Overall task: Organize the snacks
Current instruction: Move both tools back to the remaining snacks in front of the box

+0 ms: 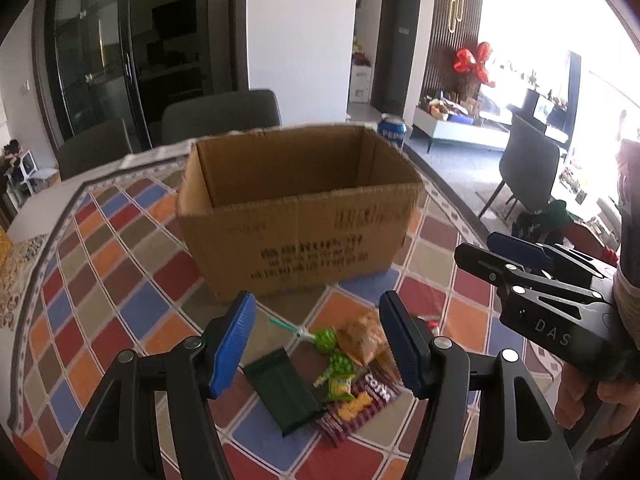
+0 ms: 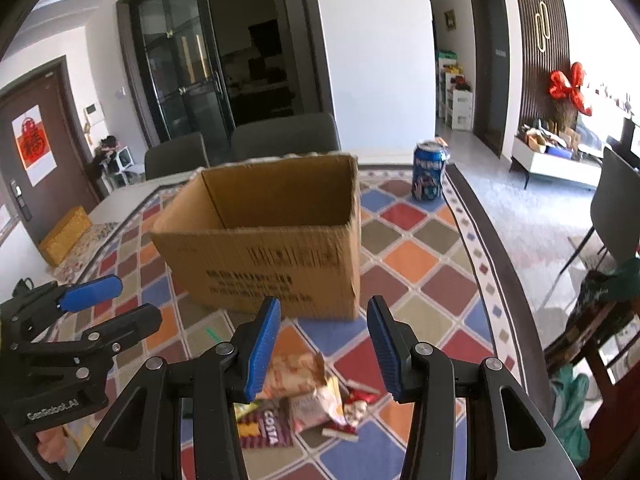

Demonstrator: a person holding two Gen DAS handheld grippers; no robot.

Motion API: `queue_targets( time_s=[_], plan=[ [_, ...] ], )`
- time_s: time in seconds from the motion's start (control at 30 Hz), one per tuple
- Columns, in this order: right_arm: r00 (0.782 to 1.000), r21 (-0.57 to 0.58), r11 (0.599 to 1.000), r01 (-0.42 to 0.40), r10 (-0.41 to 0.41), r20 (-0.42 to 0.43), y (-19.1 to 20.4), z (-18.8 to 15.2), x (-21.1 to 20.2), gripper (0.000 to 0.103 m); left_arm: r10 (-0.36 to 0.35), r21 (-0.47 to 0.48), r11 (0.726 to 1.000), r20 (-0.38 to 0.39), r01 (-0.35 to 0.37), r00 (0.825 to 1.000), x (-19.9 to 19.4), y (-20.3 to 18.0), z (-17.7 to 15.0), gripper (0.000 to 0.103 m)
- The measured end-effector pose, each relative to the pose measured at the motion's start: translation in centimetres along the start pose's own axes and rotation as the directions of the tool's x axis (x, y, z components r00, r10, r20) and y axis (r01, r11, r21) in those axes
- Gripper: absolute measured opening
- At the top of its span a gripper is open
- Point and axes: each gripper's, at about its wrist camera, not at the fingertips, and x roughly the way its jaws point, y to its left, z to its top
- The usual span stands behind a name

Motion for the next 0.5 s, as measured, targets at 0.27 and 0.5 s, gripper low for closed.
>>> queue_targets(
  time_s=[0.27,0.5],
  plan=[
    [0.997,0.052,0.999,0.014,-0.010,-0.081,-1.5,-2.8,1.5,0.046,-0.017,-0.004,1.000,-0.068,0.017,0.998,1.9,-0.7,-2.0,0.063],
    [0.989,0.072,0.997,0.037,-0.026,-0.144,-2.2,-5.2,2.6,0.046,-0.024,-0.010,1.000,-0.137,0.023,0.990,3.8,-1.1,-4.2,0.063]
  ],
)
